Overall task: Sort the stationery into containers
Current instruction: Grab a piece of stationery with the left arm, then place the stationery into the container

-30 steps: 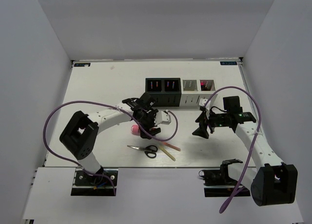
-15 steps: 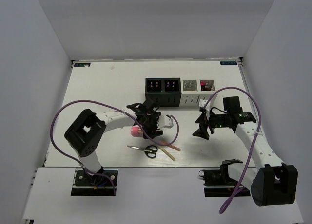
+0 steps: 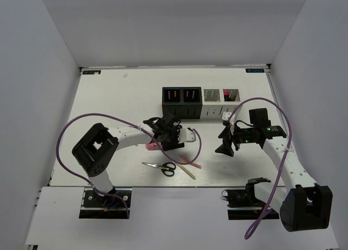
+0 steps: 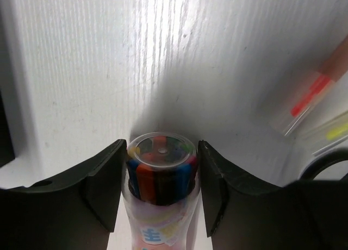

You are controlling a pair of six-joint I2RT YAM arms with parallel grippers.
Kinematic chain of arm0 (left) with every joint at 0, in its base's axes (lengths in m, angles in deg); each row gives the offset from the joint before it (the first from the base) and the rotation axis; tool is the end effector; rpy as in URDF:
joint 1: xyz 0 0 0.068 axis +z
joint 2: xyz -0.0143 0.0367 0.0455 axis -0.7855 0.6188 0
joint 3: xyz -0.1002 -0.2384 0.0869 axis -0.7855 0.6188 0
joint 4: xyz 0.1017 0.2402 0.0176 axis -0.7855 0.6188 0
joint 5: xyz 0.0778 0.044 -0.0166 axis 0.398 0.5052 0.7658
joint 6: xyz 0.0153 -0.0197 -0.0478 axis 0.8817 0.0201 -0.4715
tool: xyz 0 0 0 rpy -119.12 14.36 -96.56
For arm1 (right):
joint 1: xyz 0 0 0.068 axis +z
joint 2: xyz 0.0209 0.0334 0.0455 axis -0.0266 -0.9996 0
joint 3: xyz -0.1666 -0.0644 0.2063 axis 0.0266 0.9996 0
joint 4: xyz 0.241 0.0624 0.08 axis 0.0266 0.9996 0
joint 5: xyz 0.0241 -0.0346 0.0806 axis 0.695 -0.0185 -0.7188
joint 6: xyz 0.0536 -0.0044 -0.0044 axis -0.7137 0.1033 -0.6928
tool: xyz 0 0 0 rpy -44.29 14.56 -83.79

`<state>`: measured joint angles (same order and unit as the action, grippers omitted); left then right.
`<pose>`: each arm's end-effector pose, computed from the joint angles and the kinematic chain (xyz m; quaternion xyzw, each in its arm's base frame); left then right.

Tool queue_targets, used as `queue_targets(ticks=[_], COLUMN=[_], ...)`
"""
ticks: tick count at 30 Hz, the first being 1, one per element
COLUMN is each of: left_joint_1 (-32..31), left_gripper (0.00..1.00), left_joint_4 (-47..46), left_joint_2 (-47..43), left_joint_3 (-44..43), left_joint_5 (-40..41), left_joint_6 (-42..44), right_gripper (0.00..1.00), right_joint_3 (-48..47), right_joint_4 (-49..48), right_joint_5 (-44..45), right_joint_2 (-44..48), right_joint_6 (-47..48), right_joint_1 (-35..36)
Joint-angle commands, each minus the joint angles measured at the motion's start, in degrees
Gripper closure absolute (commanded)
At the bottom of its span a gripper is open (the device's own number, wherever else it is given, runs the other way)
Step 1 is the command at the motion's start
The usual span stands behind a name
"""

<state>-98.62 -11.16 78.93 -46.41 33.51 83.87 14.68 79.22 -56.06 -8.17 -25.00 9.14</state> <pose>0.2224 -0.2457 0.1586 0.6781 0.6879 -0.0936 0.2411 0.1834 0.0526 0.2403 -0.5175 0.7056 0.3001 0.3799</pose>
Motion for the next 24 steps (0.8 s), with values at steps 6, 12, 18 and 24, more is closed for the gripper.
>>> queue_targets(ticks=[6,12,18,24], left_joint_1=[3.7,9.2,16.3,20.6], left_gripper=[1.00,1.00,1.00,1.00], left_joint_4=[4.4,0.9,-15.8,-38.8], left_joint_2=[-8.9,-15.1,-18.4,-14.7], left_joint_3=[-5.7,-10.9,-9.9,-8.6], left_joint_5=[1.0,-6.4,-10.3,-8.4], left_joint_6=[-8.6,-19.9,-36.5,-47.8], right_gripper=[0.23,0.23,0.23,0.46], right_joint_3=[-0.5,-0.4,-0.4,-0.4], right_joint_4=[0.6,0.8,0.8,0.9], right_joint_5=[-2.0,-2.1,-2.3,-2.6], right_joint_2=[1.8,2.2,2.3,2.2], right_joint_6=[1.1,0.8,1.1,0.9], right_joint_1=[-0.1,0.0,0.1,0.0])
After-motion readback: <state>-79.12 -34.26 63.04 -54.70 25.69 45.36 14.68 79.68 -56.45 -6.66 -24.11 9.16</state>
